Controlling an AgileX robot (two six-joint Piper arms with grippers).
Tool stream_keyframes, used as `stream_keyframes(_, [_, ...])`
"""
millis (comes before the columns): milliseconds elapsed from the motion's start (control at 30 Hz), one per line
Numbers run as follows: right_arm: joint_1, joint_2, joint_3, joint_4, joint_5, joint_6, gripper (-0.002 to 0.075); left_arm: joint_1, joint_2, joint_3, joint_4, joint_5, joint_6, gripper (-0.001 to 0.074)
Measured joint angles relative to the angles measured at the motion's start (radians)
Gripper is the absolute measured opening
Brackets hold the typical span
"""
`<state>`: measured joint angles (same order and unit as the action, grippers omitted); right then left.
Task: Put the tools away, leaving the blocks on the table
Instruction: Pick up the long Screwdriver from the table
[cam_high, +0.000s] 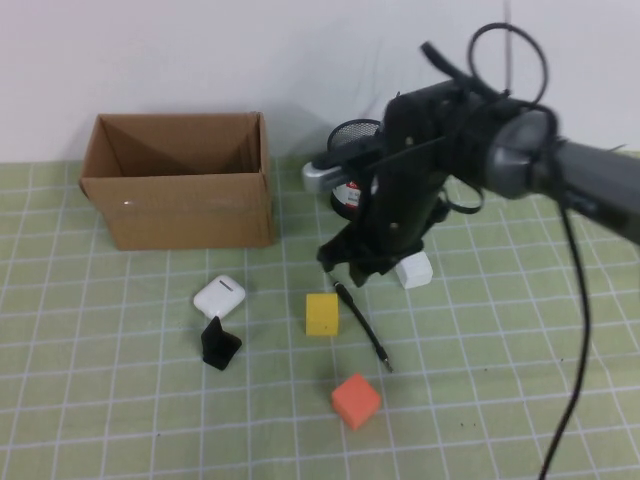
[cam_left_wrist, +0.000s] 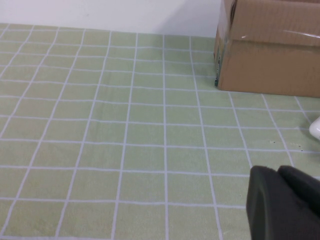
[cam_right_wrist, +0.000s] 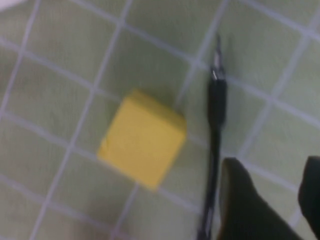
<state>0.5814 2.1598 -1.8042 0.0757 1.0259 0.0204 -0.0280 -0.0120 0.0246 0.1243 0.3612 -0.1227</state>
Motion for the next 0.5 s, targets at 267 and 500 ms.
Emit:
stream_keyframes(267, [0.018,0.132,-0.132,-0.003,0.027,0.000,0.0228,0.000,0.000,0.000,0.000,0.000,0.000,-0.0003])
stream_keyframes(500, [0.020,0.175,-0.141,-0.003,0.029,0.000,0.0228,0.000,0.000,0.000,0.000,0.000,0.000,-0.0003])
